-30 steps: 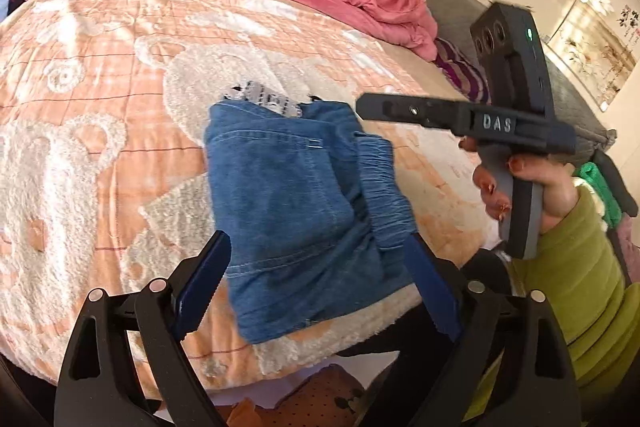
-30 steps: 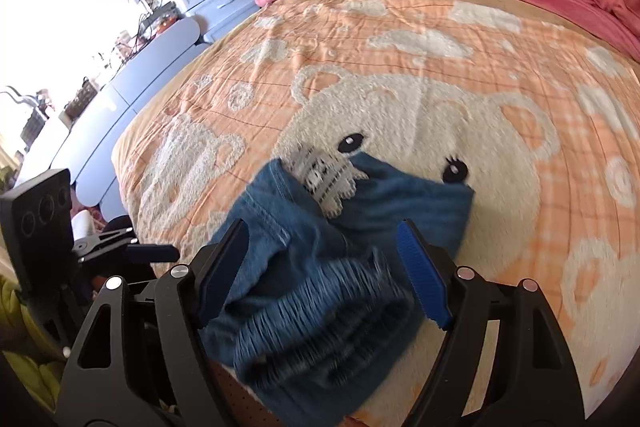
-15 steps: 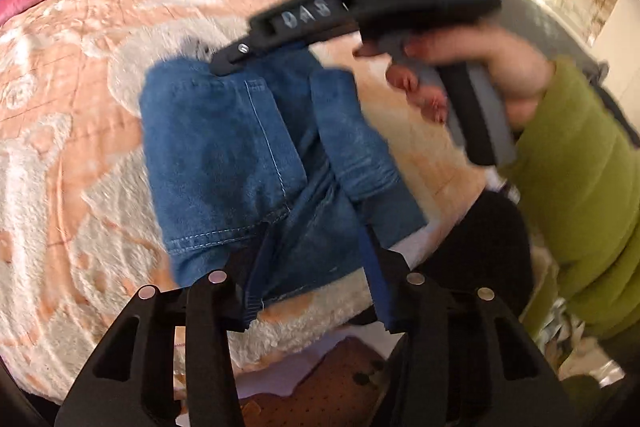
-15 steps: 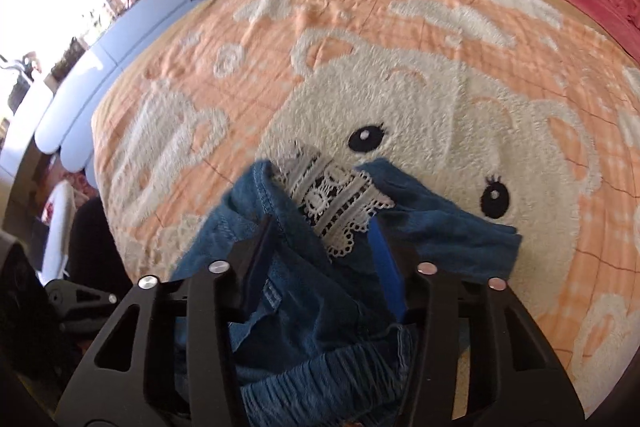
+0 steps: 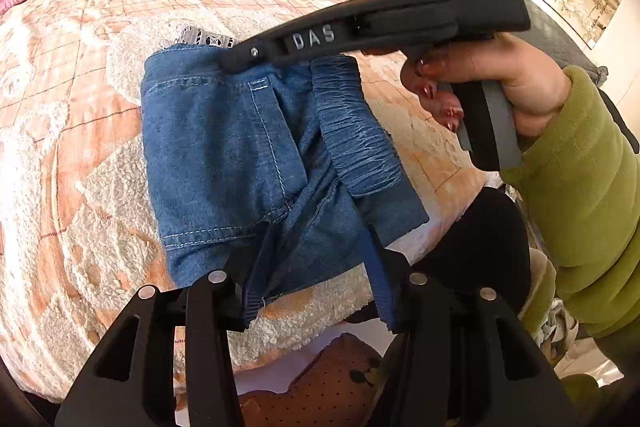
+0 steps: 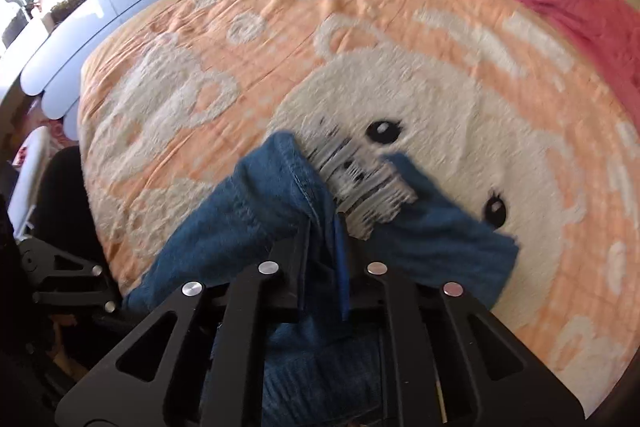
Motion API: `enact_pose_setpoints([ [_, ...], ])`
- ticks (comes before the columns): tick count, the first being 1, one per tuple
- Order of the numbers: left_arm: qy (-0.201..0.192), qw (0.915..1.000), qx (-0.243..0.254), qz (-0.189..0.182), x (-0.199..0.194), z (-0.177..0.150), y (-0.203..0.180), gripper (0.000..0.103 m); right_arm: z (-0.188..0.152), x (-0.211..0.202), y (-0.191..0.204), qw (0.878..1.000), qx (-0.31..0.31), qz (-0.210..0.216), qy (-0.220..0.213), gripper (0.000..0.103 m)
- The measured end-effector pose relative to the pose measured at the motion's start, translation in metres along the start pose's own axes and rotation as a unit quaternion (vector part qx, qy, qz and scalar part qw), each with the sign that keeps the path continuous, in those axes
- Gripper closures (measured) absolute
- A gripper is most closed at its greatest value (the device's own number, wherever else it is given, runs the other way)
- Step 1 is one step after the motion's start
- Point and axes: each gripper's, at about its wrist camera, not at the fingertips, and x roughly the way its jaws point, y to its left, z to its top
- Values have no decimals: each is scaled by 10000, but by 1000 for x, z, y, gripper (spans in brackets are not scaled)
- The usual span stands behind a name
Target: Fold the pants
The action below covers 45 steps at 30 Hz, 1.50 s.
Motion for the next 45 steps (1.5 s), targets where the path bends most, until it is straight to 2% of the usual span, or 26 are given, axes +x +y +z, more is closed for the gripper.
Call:
enact_pose_setpoints([
  [5, -34, 10000, -67, -8, -5, 4, 7, 59, -2, 24, -16, 9990, 399, 119, 159, 98],
  [9, -24, 9999, -143, -57, -8, 4, 11, 59, -4, 20, -20, 9978, 636, 187, 55, 95],
  [11, -2, 9998, -176, -86, -9, 4, 13, 59, -6, 9, -20, 9972, 696, 251, -81, 92],
  [13, 9, 9997, -198, -112, -10, 4, 14, 59, -9, -4, -21, 9959, 827, 280, -255, 83],
  [16, 11, 9996, -236, -145, -12, 3, 16, 59, -18, -31, -24, 9929, 985, 317, -591, 80],
  [18, 27, 9996, -255, -155, -13, 4, 17, 59, -24, -44, -25, 9912, 1069, 294, -719, 64],
  [25, -67, 9988, -379, -302, -37, 5, 20, 49, -65, -97, -8, 9871, 953, 373, -1233, 63],
  [27, -200, 9986, -437, -243, -50, 8, 27, 43, -76, -104, 2, 9875, 823, 416, -1277, 59],
  [29, -387, 9971, -648, -112, -64, 11, 44, 41, -91, -112, 14, 9875, 726, 457, -1323, 58],
  [31, -449, 9954, -840, 26, -68, 15, 59, 41, -104, -115, 19, 9864, 810, 421, -1366, 51],
  [33, -478, 9929, -1087, 97, -68, 21, 74, 41, -119, -113, 12, 9829, 1209, 206, -1374, 36],
  [37, -379, 9904, -1307, 247, -55, 34, 91, 40, -138, -100, -25, 9675, 2188, 12, -1267, 36],
  [39, -306, 9911, -1256, 326, -43, 41, 92, 40, -142, -93, -42, 9599, 2534, 121, -1189, 36],
  [45, -48, 9904, -1325, 399, -4, 50, 92, 40, -140, -77, -57, 9550, 2745, 272, -1092, 36],
])
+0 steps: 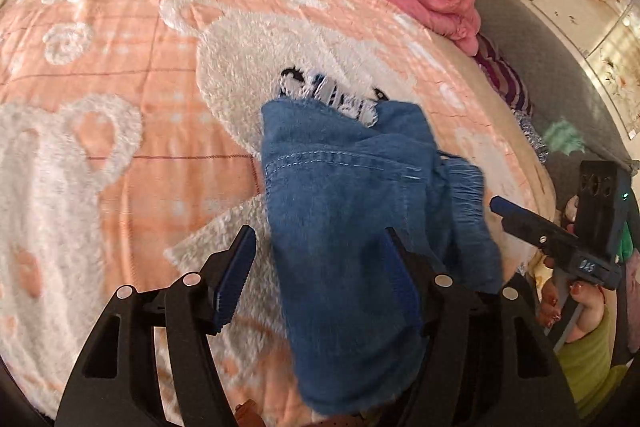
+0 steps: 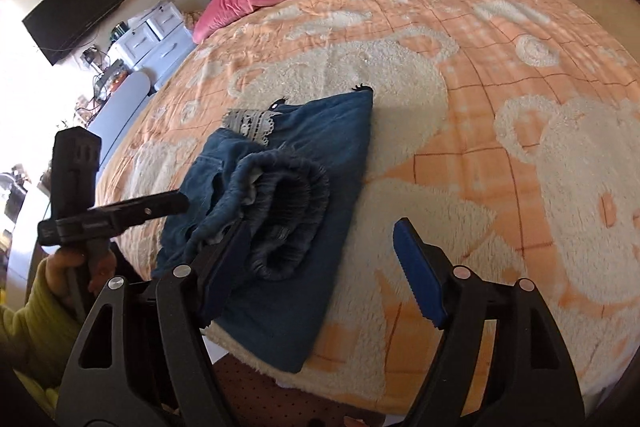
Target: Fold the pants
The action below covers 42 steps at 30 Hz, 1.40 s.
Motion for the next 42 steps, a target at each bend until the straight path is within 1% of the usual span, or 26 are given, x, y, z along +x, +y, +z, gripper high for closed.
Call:
enact_pose_setpoints([
  [1, 18, 10000, -11, 21, 3, -1, -1, 40, 1, 5, -3, 9999, 77, 52, 55, 36],
  [3, -44, 10000, 33, 54, 8, 1, -3, 34, 2, 13, -10, 9996, 201, 103, 141, 36],
  [4, -56, 9999, 60, 87, 9, 0, -5, 34, 3, 20, -14, 9993, 270, 156, 200, 36],
  [5, -71, 9999, 93, 126, 10, 1, -5, 33, 3, 24, -16, 9991, 303, 167, 228, 38],
  [6, -88, 9997, 135, 171, 12, 1, -7, 32, 3, 28, -17, 9989, 334, 169, 287, 45],
  [8, -108, 9994, 203, 258, 16, 1, -11, 31, 2, 41, -17, 9979, 345, 327, 444, 54],
  [9, -118, 9993, 216, 274, 19, 1, -13, 31, 2, 43, -15, 9978, 333, 355, 457, 55],
  [13, -172, 9995, 135, 212, 20, 1, -12, 31, 1, 47, -11, 9965, 402, 584, 447, 55],
  [15, -150, 9998, 80, 63, 20, -1, -12, 38, 1, 51, -11, 9964, 395, 596, 456, 55],
  [17, -125, 9999, 61, 28, 22, -2, -15, 38, 2, 57, -8, 9964, 327, 640, 456, 55],
  [18, -128, 9999, 93, 25, 23, -2, -17, 38, 2, 60, -5, 9966, 249, 635, 459, 57],
  [19, -133, 9998, 107, 41, 24, -2, -18, 38, 3, 62, -3, 9968, 196, 639, 449, 61],
  [20, -133, 9998, 95, 68, 26, -2, -18, 40, 4, 63, -1, 9966, 191, 671, 436, 71],
  [21, -136, 9998, 83, 100, 27, -2, -19, 44, 4, 64, 0, 9964, 231, 711, 409, 77],
  [22, -161, 9997, 93, 138, 26, -3, -20, 46, 3, 62, 1, 9967, 226, 685, 360, 78],
  [23, -185, 9996, 132, 159, 24, -3, -21, 53, 2, 60, 3, 9973, 192, 646, 293, 81],
  [24, -196, 9996, 174, 141, 23, -3, -23, 65, 2, 58, 6, 9977, 156, 624, 235, 83],
  [25, -211, 9994, 226, 135, 20, -3, -25, 66, 0, 53, 10, 9982, 104, 575, 132, 84],
  [27, -292, 9985, 392, 248, 15, -4, -34, 72, -2, 45, 14, 9989, 8, 466, -21, 87],
  [30, -404, 9976, 488, 290, 7, -4, -43, 74, 0, 33, 31, 9990, -258, 256, -249, 89],
  [32, -555, 9966, 529, 285, 0, 2, -50, 74, 10, 28, 40, 9982, -407, 243, -355, 89],
  [35, -795, 9942, 624, 380, -8, 21, -55, 74, 31, 23, 48, 9963, -628, 123, -576, 89],
  [38, -936, 9936, 518, 356, -9, 50, -54, 74, 62, 24, 46, 9954, -589, 106, -742, 89],
  [42, -1057, 9922, 509, 418, -8, 81, -54, 74, 98, 35, 44, 9945, -630, 37, -841, 89],
])
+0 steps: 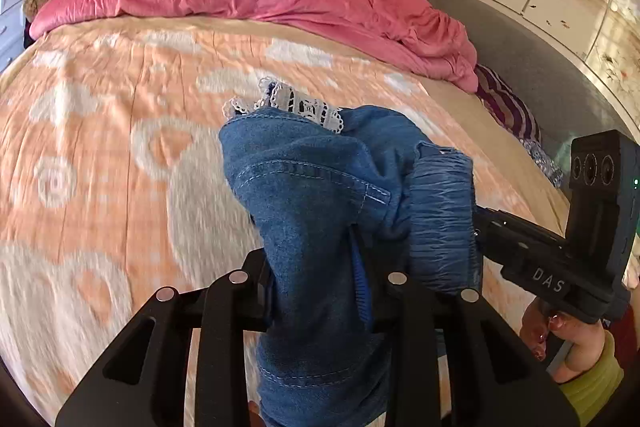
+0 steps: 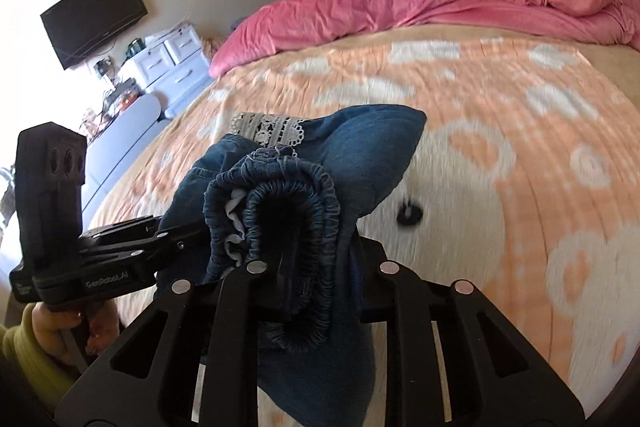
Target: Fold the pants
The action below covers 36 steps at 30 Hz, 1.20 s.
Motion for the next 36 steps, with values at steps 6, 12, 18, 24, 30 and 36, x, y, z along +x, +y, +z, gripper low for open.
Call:
enact_pose_setpoints([
  [6, -140, 9999, -5, 101, 16, 36, 8, 74, 32, 22, -6, 10000, -30, -16, -79, 89],
  [12, 152, 9995, 3, 270, 58, 43, 25, 74, 37, 69, -31, 9992, 211, -44, 338, 89],
  [18, 602, 9971, -291, 365, 95, 25, 57, 65, 16, 108, -51, 9949, 524, -107, 861, 83],
  [24, 657, 9959, -619, 85, 102, 15, 75, 57, 2, 114, -70, 9912, 907, -77, 962, 70],
  [30, 559, 9965, -596, 185, 93, 12, 73, 39, -2, 100, -67, 9926, 729, -392, 891, 54],
  [36, 539, 9967, -458, 388, 77, 8, 67, 29, -8, 88, -69, 9920, 778, -494, 858, 46],
])
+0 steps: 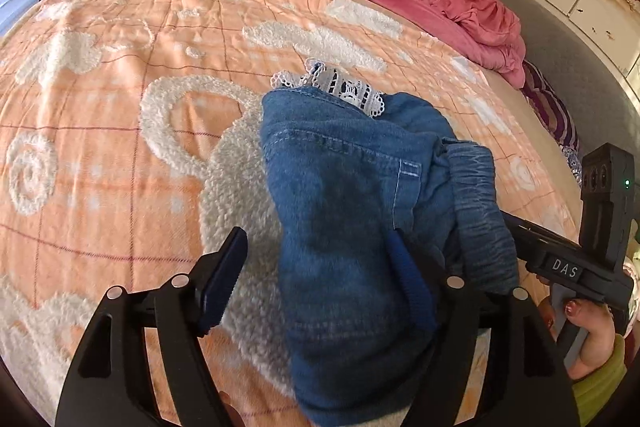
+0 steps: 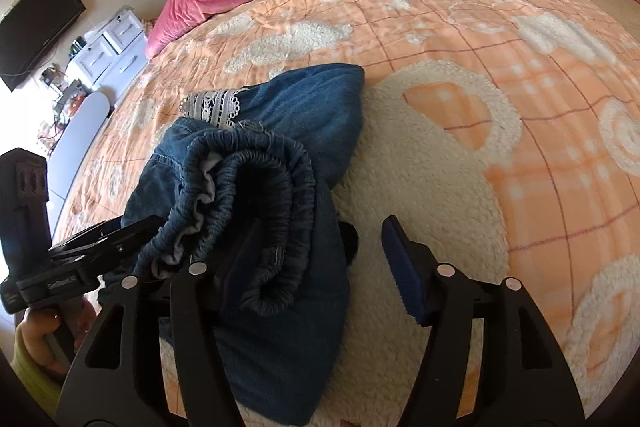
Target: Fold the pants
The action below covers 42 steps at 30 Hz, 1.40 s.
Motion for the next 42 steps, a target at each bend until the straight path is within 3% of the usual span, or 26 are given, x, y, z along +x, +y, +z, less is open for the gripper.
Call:
enact_pose_setpoints([
  [11, -140, 9997, 157, 100, -25, -10, -8, 16, -13, -28, 8, 9987, -197, -367, -287, 26],
  [20, -380, 9990, 225, 63, -53, -27, -16, 5, -32, -67, 24, 9927, -522, -681, -849, 9],
  [31, -730, 9967, 340, 122, -96, -67, -30, 4, -69, -111, 47, 9853, -808, -876, -1225, 9],
  [42, -706, 9964, 406, 225, -119, -110, -35, 4, -112, -142, 58, 9783, -991, -1058, -1477, 9],
])
